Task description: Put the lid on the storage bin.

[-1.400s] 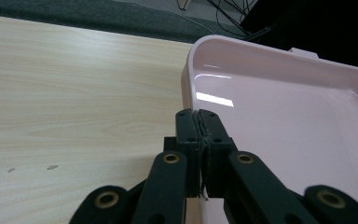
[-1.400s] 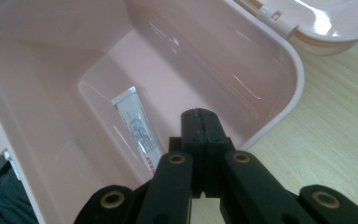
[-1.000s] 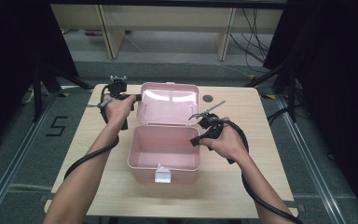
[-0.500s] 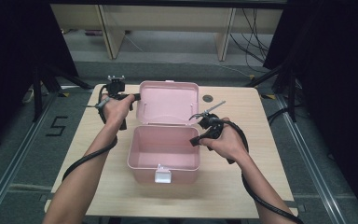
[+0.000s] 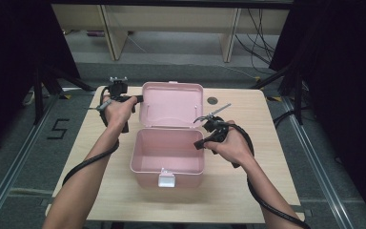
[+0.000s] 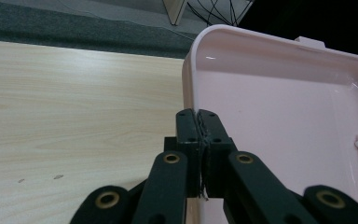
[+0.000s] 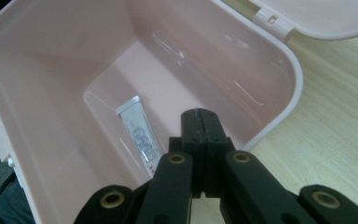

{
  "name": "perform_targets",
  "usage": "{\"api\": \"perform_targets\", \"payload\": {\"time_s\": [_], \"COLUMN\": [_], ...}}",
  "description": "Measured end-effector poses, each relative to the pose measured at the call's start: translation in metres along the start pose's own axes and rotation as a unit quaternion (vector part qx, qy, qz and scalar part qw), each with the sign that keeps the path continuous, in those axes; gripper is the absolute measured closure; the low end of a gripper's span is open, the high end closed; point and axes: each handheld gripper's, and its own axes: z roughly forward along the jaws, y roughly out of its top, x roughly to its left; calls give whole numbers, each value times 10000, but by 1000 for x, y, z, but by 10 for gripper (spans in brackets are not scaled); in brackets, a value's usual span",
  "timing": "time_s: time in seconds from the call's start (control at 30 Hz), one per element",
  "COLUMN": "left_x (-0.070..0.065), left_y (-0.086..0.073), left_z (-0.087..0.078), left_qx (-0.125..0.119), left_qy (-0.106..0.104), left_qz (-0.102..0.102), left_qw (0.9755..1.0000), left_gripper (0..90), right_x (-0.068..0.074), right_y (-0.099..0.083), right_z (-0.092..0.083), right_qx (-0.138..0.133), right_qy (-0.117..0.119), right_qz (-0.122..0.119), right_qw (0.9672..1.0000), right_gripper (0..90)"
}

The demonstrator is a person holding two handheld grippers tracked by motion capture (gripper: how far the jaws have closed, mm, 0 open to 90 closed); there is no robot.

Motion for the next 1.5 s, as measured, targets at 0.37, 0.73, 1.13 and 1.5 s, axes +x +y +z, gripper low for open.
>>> {"api": "perform_targets", "payload": {"time_s": [0.37, 0.73, 1.13, 1.5], "left_x": [-2, -3, -8, -9], "left_y": [0, 0, -4, -11], "left_z": [-5, -11, -19, -27], "left_qx": [-61, -106, -357, -589], "left_qy": [18, 36, 28, 80], "left_qz": [68, 171, 254, 302], "left_qw": [10000, 9998, 9990, 9978], "left_gripper": [880, 880, 880, 880], "right_x": [-1, 0, -3, -2], "right_y": [-1, 0, 0, 0], "right_z": [0, 1, 3, 4], "right_qx": [-85, -97, -181, -183], "right_qy": [-18, -21, -40, -7], "right_qz": [-24, -29, -227, -156], "right_qw": [10000, 9999, 9996, 9997], "right_gripper": [900, 900, 900, 900]}}
